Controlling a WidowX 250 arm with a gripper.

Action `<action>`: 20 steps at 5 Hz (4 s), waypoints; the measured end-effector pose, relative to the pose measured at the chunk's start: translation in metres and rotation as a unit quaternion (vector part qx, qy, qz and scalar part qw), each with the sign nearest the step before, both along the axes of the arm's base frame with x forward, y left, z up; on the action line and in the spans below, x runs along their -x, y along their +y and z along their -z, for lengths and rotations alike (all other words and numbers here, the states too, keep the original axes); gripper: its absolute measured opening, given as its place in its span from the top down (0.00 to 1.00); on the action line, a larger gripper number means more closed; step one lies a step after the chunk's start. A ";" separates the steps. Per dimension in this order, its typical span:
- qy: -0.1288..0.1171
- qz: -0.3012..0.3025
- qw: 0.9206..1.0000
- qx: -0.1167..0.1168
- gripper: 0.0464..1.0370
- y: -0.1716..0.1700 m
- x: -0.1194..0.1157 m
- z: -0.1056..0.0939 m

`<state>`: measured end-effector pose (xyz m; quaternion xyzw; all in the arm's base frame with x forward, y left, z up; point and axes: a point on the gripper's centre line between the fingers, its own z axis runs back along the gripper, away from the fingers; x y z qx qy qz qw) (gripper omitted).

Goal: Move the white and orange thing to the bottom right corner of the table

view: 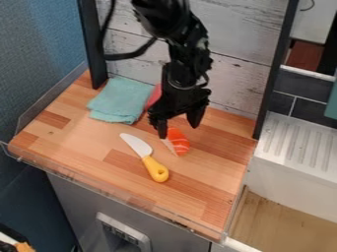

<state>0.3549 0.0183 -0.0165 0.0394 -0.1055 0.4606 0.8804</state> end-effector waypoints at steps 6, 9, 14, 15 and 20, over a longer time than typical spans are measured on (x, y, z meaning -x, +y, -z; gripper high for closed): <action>0.061 -0.039 0.997 -0.023 0.09 0.005 -0.003 0.041; 0.067 -0.042 0.997 -0.011 0.44 0.021 -0.003 0.039; -0.001 0.160 0.987 -0.011 0.44 -0.041 0.041 -0.013; 0.013 0.193 0.981 -0.019 0.44 -0.053 0.061 -0.002; 0.030 0.263 0.964 -0.010 0.37 -0.080 0.073 0.040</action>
